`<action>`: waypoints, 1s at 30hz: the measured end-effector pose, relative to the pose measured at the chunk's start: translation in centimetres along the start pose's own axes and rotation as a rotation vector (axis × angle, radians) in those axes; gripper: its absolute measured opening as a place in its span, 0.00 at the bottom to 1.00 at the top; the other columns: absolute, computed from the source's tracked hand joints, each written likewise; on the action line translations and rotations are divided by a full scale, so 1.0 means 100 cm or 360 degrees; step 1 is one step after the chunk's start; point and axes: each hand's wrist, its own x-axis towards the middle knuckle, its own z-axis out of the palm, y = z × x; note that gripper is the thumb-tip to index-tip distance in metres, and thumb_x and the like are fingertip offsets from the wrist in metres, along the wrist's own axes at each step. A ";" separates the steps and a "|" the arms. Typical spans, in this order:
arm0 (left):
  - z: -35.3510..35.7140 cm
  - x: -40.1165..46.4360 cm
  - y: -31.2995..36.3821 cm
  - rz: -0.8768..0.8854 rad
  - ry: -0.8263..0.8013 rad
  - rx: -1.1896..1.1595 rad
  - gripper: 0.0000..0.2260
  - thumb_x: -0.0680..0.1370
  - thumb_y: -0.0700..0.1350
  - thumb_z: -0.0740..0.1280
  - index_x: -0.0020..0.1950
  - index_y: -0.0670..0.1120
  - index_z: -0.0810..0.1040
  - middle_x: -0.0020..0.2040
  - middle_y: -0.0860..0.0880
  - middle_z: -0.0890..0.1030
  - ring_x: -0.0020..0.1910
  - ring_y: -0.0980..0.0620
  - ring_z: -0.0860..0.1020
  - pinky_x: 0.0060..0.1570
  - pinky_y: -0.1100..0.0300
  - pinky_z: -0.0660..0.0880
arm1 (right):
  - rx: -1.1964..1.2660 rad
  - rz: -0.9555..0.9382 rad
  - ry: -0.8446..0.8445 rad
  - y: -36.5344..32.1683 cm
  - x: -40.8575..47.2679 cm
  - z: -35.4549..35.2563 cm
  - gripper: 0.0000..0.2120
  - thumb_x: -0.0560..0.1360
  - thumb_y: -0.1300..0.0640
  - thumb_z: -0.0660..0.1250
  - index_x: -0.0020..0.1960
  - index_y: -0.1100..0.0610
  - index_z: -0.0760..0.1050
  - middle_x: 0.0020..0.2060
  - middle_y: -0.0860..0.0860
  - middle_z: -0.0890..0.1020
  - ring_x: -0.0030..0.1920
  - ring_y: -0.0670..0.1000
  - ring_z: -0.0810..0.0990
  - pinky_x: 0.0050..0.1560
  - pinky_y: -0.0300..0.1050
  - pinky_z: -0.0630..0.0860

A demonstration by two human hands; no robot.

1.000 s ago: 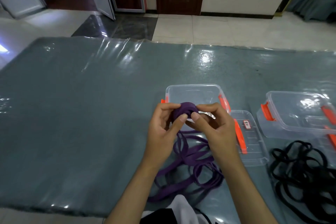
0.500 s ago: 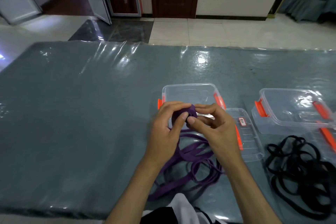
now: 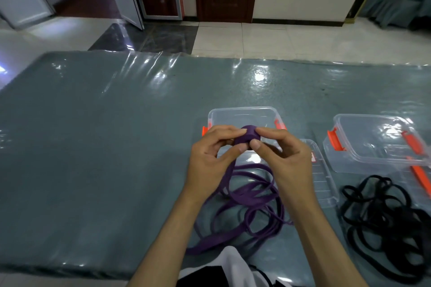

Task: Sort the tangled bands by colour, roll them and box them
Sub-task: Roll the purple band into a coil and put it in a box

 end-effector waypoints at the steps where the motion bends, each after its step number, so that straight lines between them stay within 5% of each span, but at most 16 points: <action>1: -0.001 0.000 0.001 0.0003 -0.0037 -0.0010 0.16 0.76 0.39 0.77 0.58 0.56 0.86 0.57 0.48 0.83 0.59 0.47 0.83 0.62 0.57 0.78 | -0.0001 0.0019 -0.0022 -0.001 0.002 -0.003 0.10 0.72 0.54 0.80 0.52 0.47 0.86 0.52 0.53 0.88 0.57 0.55 0.87 0.57 0.45 0.83; 6: 0.002 -0.002 0.004 -0.0137 0.0011 -0.0131 0.15 0.72 0.43 0.80 0.55 0.58 0.86 0.54 0.51 0.87 0.56 0.50 0.86 0.59 0.61 0.80 | -0.0156 -0.0045 -0.0063 -0.007 0.010 -0.008 0.09 0.70 0.52 0.81 0.47 0.47 0.84 0.48 0.51 0.88 0.52 0.53 0.88 0.50 0.47 0.85; 11: 0.002 0.002 0.008 -0.0186 0.0066 -0.0123 0.12 0.76 0.44 0.78 0.57 0.58 0.85 0.56 0.50 0.88 0.57 0.50 0.86 0.58 0.63 0.80 | 0.0171 0.0067 -0.0047 0.002 0.007 0.001 0.08 0.75 0.56 0.78 0.52 0.55 0.82 0.49 0.61 0.85 0.55 0.65 0.86 0.53 0.55 0.86; 16: -0.002 0.000 0.007 -0.0143 0.0109 0.0029 0.09 0.77 0.51 0.77 0.56 0.60 0.86 0.55 0.52 0.88 0.56 0.50 0.87 0.58 0.62 0.80 | -0.0010 0.0082 -0.0163 -0.003 0.016 -0.007 0.09 0.72 0.60 0.81 0.46 0.52 0.83 0.51 0.55 0.88 0.53 0.57 0.88 0.54 0.50 0.84; 21: 0.003 0.005 0.008 0.0001 0.0129 0.0071 0.11 0.77 0.50 0.77 0.59 0.58 0.86 0.60 0.51 0.83 0.60 0.45 0.84 0.61 0.56 0.80 | -0.0113 -0.0088 -0.0110 -0.011 0.021 -0.008 0.11 0.74 0.54 0.78 0.56 0.44 0.85 0.51 0.51 0.88 0.52 0.53 0.88 0.55 0.46 0.84; 25: 0.003 0.011 0.010 -0.0021 0.0007 0.0062 0.14 0.79 0.48 0.76 0.63 0.58 0.84 0.58 0.50 0.84 0.60 0.44 0.83 0.62 0.50 0.79 | 0.0150 -0.0043 -0.0064 -0.005 0.015 -0.003 0.08 0.77 0.58 0.77 0.54 0.52 0.84 0.53 0.54 0.87 0.58 0.58 0.87 0.57 0.50 0.84; 30: 0.000 0.004 0.011 -0.0123 0.0073 -0.0006 0.16 0.78 0.42 0.76 0.60 0.61 0.84 0.58 0.53 0.87 0.60 0.51 0.85 0.60 0.63 0.79 | -0.0001 0.0043 -0.0058 -0.006 0.017 -0.011 0.13 0.68 0.52 0.83 0.45 0.54 0.82 0.50 0.56 0.88 0.53 0.59 0.88 0.57 0.56 0.83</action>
